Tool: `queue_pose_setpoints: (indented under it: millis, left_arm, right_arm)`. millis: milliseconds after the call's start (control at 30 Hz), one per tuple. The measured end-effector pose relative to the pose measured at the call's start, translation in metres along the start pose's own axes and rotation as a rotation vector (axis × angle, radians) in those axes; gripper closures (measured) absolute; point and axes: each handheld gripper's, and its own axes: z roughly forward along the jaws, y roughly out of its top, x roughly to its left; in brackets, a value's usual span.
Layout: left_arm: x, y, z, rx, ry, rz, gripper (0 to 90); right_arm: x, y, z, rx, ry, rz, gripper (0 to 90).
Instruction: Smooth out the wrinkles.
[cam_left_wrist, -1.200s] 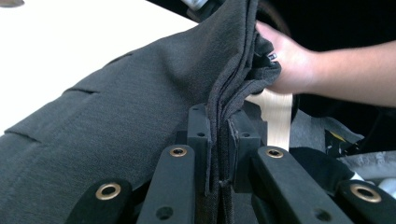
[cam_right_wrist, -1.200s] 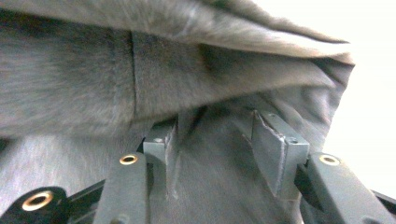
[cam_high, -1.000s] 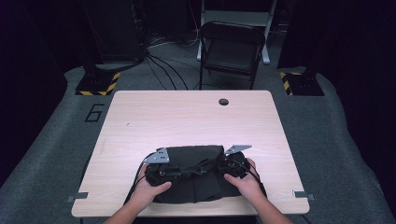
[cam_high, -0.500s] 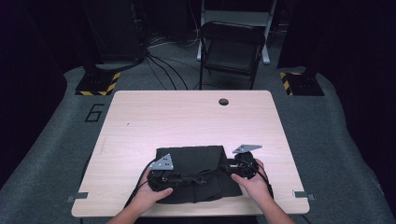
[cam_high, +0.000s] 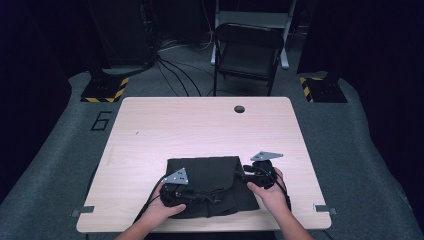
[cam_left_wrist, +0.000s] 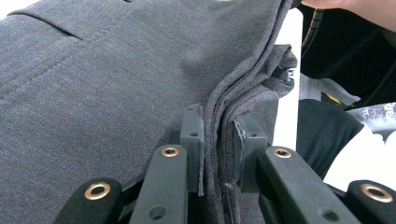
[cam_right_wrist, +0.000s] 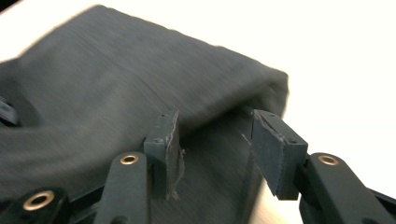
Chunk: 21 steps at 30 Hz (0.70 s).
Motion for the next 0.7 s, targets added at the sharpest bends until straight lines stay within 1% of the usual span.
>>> queue_pose_setpoints:
  millis: [33,67,100,133,167,200,233,267,333,367,400,433,500,533,567,600,633,700]
  left_arm:
    - [0.0,0.0,0.0,-0.003,0.005,-0.001,76.0]
    - [0.0,0.0,0.0,0.001,0.0,0.0,75.3]
    - [0.0,0.0,0.0,0.005,-0.005,-0.002,74.4]
    - [0.0,0.0,0.0,0.007,-0.003,0.001,73.1]
    - [0.0,0.0,0.0,0.003,0.001,-0.003,71.4]
    - [-0.001,0.0,-0.002,0.002,-0.002,-0.006,69.3]
    - [-0.001,0.001,-0.003,-0.006,0.001,-0.008,66.9]
    - [0.0,0.001,-0.005,-0.007,0.0,-0.01,64.5]
    - [0.001,0.002,-0.009,-0.006,0.007,-0.007,61.0]
    - [0.002,0.002,-0.01,-0.005,0.01,-0.01,59.3]
    - [0.002,0.003,-0.013,-0.002,0.001,-0.018,58.1]
    - [0.003,0.003,-0.014,-0.004,-0.001,-0.014,56.7]
    - [0.002,0.005,-0.017,-0.007,-0.006,-0.019,54.1]
    - [0.002,0.006,-0.019,-0.01,-0.007,-0.015,53.0]
    - [0.001,0.007,-0.021,-0.022,-0.017,-0.021,50.8]
    - [0.0,0.008,-0.024,-0.036,-0.017,-0.024,49.4]
    - [0.0,0.01,-0.026,-0.048,-0.011,-0.02,49.0]
    - [0.0,0.012,-0.031,-0.064,-0.002,-0.019,47.6]
  right_arm:
    - [0.004,0.003,0.001,-0.008,0.007,-0.007,51.3]
    - [0.007,0.005,0.003,-0.018,0.013,-0.021,50.8]
    - [0.012,0.008,0.004,-0.026,0.023,-0.02,50.2]
    - [0.015,0.01,0.006,-0.038,0.04,-0.03,49.5]
    - [0.02,0.011,0.007,-0.04,0.055,-0.029,49.0]
    - [0.024,0.012,0.01,-0.044,0.075,-0.042,48.9]
    - [0.028,0.012,0.012,-0.038,0.096,-0.059,48.3]
    - [0.032,0.012,0.014,-0.027,0.107,-0.082,47.9]
    - [0.039,0.01,0.018,-0.001,0.1,-0.128,47.4]
    - [0.041,0.009,0.019,0.011,0.104,-0.131,47.4]
    - [0.04,0.008,0.02,0.013,0.108,-0.14,47.4]
    - [0.039,0.007,0.02,0.013,0.114,-0.137,47.4]
    - [0.038,0.006,0.02,0.017,0.118,-0.128,47.4]
    - [0.037,0.005,0.02,0.021,0.12,-0.134,47.4]
    - [0.036,0.005,0.02,0.021,0.12,-0.14,47.4]
    - [0.036,0.004,0.019,0.027,0.123,-0.134,47.4]
    - [0.036,0.003,0.02,0.031,0.127,-0.139,47.4]
    - [0.036,0.002,0.021,0.039,0.12,-0.153,47.5]
